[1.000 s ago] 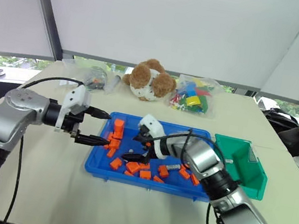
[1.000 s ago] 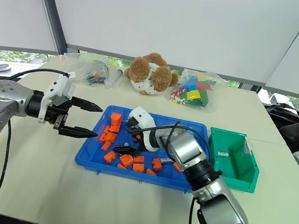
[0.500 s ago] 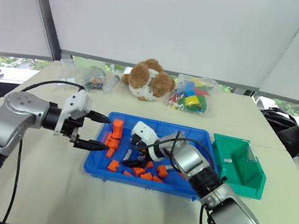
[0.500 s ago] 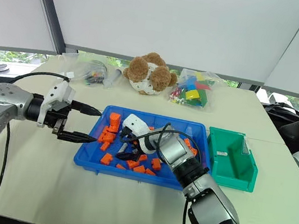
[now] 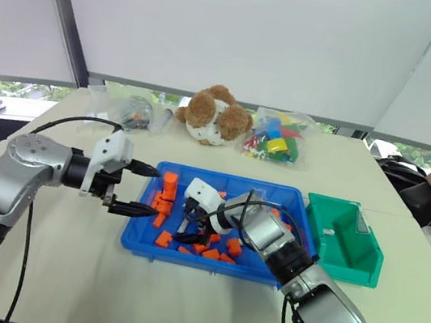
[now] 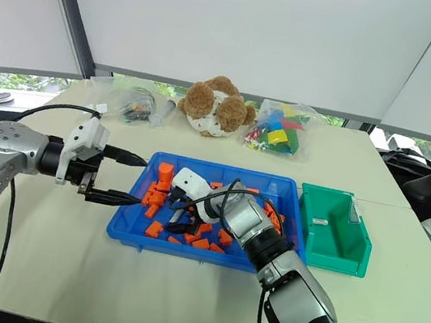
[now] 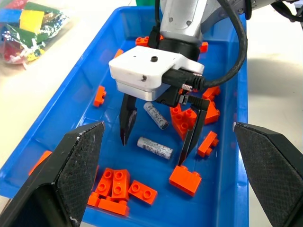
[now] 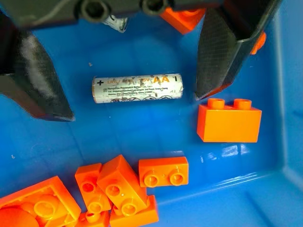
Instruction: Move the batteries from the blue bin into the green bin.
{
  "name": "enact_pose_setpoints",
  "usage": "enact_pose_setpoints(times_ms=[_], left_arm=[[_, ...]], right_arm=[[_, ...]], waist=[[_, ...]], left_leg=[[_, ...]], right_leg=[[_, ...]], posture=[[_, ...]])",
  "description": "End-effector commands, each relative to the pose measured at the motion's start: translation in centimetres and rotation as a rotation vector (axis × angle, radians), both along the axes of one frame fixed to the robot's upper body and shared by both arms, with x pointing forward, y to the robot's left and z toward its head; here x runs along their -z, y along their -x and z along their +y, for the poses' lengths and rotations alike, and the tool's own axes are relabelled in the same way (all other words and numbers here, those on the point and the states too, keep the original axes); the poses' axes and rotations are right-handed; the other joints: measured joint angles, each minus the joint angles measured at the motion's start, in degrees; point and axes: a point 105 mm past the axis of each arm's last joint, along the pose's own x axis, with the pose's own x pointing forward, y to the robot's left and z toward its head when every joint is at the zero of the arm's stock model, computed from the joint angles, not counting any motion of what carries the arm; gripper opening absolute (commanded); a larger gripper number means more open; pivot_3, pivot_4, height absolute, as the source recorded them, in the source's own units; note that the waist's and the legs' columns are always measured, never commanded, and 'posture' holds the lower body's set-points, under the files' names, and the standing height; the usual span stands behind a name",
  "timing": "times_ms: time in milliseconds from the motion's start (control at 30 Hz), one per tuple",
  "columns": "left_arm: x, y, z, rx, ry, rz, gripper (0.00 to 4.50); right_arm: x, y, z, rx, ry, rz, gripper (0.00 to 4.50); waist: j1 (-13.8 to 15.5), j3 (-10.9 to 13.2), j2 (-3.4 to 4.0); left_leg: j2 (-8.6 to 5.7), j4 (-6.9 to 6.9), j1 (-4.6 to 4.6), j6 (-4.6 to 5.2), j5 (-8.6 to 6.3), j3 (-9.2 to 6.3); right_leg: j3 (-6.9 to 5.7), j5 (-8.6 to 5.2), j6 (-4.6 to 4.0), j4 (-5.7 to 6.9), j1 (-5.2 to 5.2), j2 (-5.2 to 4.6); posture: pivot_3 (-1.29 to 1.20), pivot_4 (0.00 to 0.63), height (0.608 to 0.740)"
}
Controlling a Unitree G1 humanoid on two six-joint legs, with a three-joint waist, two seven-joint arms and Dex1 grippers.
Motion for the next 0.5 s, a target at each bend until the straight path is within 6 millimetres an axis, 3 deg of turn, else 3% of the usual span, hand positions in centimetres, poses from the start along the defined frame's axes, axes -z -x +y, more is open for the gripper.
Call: enact_pose_setpoints(times_ms=[33,67,167,300,400,500], left_arm=[[-1.2,0.3,0.1,-0.003,0.018,-0.047,4.50],[-1.2,0.3,0.1,-0.004,0.020,-0.047,4.50],[-1.1,0.4,0.1,-0.007,0.026,-0.046,4.50],[-1.1,0.5,0.0,-0.002,0.026,-0.041,4.50],[-0.9,0.5,-0.1,0.005,0.024,-0.034,4.50],[-0.7,0.5,-0.2,0.014,0.023,-0.028,4.50]], right_arm=[[0.5,-0.3,-0.5,0.022,0.028,0.006,2.61],[0.5,-0.3,-0.5,0.022,0.023,0.010,2.18],[-0.3,-0.2,-0.4,0.018,-0.008,0.021,2.20],[-4.6,-0.9,-1.6,0.092,-0.140,-0.029,2.20],[-9.6,-0.6,-4.3,0.168,-0.311,-0.069,2.20],[-13.0,0.4,-9.1,0.265,-0.433,-0.094,2.20]], waist=[[0.01,0.00,0.00],[0.01,0.00,0.00],[0.01,0.00,0.00],[0.14,0.01,0.01],[0.32,0.01,0.01],[0.60,0.01,0.01]], left_leg=[[0.00,0.00,0.00,0.00,0.00,0.00],[0.00,0.00,0.00,0.00,0.00,0.00],[0.00,0.00,0.01,0.00,0.00,0.00],[0.00,0.00,0.00,-0.01,0.00,0.00],[-0.01,0.00,-0.03,-0.01,0.01,0.00],[-0.01,-0.01,-0.06,-0.01,0.00,-0.02]], right_leg=[[0.00,0.00,0.00,0.00,0.00,0.00],[0.00,0.00,0.00,0.00,0.01,0.00],[0.00,0.00,0.00,0.00,0.01,0.00],[0.00,0.00,0.00,0.00,0.00,0.00],[0.00,0.00,0.00,-0.01,0.00,-0.02],[-0.01,0.00,0.00,-0.02,-0.02,-0.02]], posture=[[0.00,0.150,0.731],[0.00,0.150,0.731],[0.00,0.150,0.731],[0.00,0.150,0.731],[0.00,0.150,0.731],[0.00,0.150,0.731]])
